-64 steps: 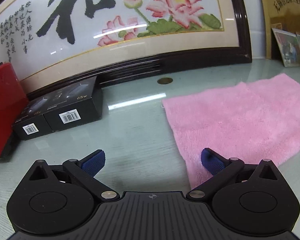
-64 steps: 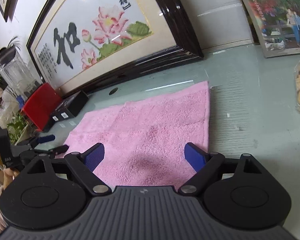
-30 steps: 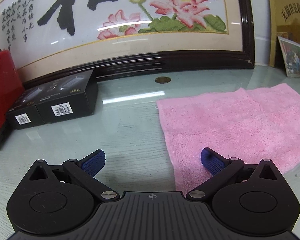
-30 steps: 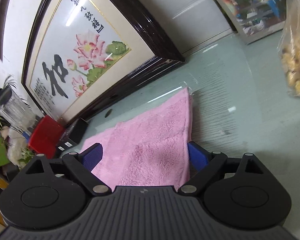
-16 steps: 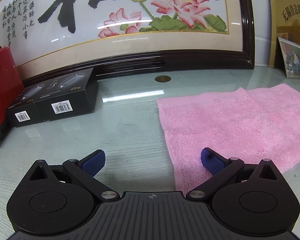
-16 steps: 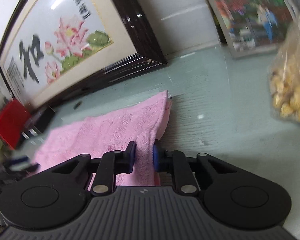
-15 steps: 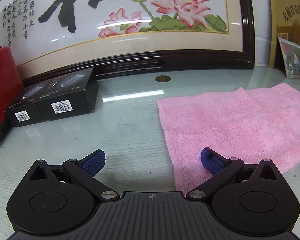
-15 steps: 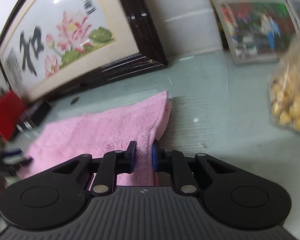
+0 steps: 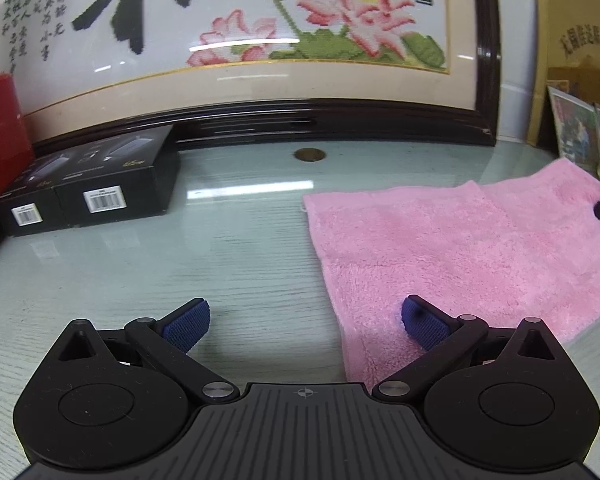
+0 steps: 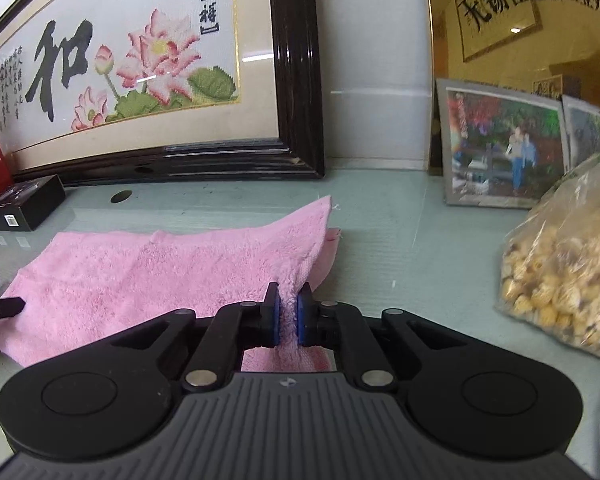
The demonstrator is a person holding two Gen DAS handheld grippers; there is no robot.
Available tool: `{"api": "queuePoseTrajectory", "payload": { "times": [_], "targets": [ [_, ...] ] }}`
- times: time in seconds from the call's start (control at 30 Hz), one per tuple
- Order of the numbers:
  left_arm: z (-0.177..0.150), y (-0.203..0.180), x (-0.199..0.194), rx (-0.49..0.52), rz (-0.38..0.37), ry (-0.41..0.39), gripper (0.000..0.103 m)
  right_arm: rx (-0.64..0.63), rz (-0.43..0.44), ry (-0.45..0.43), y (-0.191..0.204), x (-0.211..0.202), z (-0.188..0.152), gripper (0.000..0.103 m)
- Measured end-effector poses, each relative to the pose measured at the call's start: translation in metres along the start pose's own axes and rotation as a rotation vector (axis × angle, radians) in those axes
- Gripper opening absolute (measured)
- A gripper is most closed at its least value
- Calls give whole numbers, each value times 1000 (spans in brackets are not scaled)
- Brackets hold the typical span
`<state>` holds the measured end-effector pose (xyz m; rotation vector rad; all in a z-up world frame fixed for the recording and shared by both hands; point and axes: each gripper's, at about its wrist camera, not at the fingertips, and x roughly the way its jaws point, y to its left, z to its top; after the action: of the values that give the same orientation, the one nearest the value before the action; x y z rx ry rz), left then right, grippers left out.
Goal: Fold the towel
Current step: 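Pinch the folded towel edge with the right tool, then lift the pinched towel corner with the right tool and fold it over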
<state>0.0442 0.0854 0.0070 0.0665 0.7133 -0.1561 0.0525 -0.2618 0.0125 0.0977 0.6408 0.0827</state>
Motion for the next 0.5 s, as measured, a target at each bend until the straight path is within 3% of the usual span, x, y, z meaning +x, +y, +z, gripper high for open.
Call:
{"api": "queuePoseTrajectory", "payload": {
  "times": [0.13, 0.23, 0.33, 0.5],
  "targets": [
    [4, 2, -1, 5, 17, 2, 103, 3, 31, -11, 8, -12, 12, 8],
    [6, 7, -5, -4, 96, -16, 103, -15, 66, -14, 25, -19, 19, 8],
    [9, 22, -9, -50, 184, -18, 103, -21, 125, -5, 50, -20, 28, 8],
    [12, 49, -9, -169, 216, 32, 103, -5, 232, 22, 87, -9, 39, 8]
  ]
}}
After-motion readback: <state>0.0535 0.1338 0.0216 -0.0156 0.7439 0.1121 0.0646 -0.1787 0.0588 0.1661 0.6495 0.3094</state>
